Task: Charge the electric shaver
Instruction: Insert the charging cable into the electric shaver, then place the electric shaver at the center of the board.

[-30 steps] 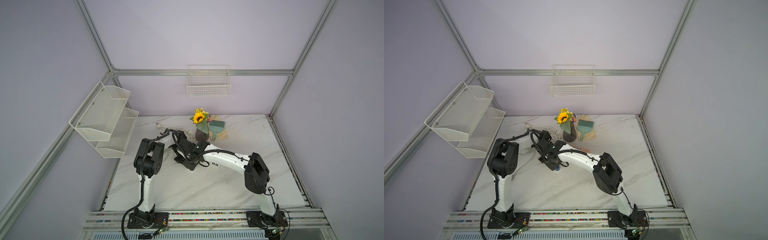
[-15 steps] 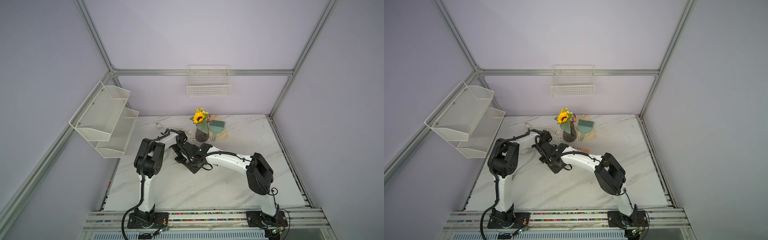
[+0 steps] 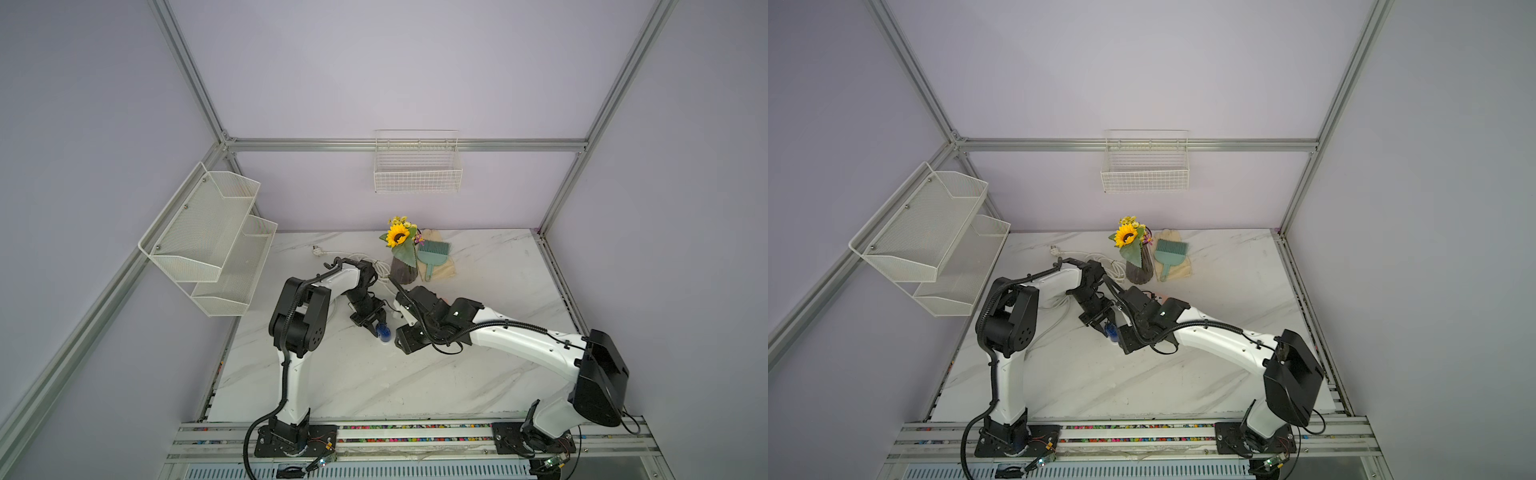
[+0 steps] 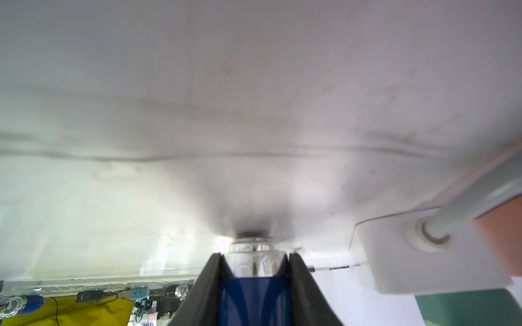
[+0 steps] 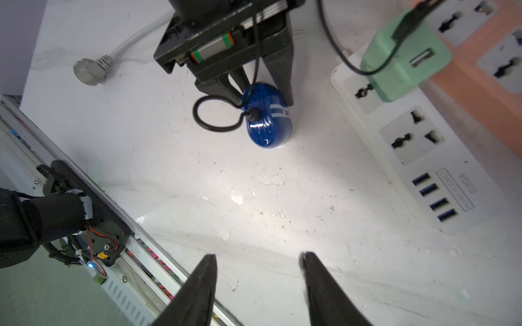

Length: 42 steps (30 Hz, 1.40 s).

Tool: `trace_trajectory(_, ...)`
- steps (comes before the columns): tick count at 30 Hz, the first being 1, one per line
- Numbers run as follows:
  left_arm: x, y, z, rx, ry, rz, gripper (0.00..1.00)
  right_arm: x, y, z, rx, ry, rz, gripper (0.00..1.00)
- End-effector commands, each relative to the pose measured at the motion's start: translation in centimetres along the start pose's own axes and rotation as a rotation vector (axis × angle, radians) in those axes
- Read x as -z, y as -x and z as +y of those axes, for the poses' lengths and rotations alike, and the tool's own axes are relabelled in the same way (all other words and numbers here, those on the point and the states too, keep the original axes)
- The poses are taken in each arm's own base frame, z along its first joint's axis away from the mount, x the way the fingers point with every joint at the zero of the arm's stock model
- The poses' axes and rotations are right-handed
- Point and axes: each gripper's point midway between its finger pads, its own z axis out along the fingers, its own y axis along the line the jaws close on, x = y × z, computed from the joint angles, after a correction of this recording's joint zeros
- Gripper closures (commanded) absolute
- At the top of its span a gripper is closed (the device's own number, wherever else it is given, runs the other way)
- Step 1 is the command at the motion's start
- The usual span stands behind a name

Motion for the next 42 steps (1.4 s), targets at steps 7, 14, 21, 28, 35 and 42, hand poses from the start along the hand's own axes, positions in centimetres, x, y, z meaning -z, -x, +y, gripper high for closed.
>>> trace_trajectory(7, 7.6, 4.3, -1.5, -0.062, -0.315, -0.535, 1.0, 3.5, 1.0, 0.5, -0.18, 0.208, -0.258, 0.47)
trace_trajectory(14, 6.2, 5.3, -0.9, -0.105, -0.518, -0.636, 1.0, 5.1, 0.1, -0.4, -0.215, 0.237, -0.298, 0.47)
trace_trajectory(21, 3.3, 6.1, 0.5, -0.137, -0.605, -0.671, 1.0, 6.2, -0.2, -0.7, -0.229, 0.255, -0.311, 0.47)
trace_trajectory(28, 1.1, 5.9, 3.1, -0.129, -0.578, -0.659, 1.0, 6.8, -0.6, -1.5, -0.251, 0.247, -0.326, 0.47)
trace_trajectory(35, -0.4, 6.0, 4.6, -0.118, -0.547, -0.647, 1.0, 7.2, -0.4, -2.2, -0.313, 0.253, -0.371, 0.46)
trace_trajectory(42, -1.0, 5.5, 6.1, -0.106, -0.51, -0.631, 1.0, 8.2, -0.1, -5.0, -0.411, 0.156, -0.439, 0.42)
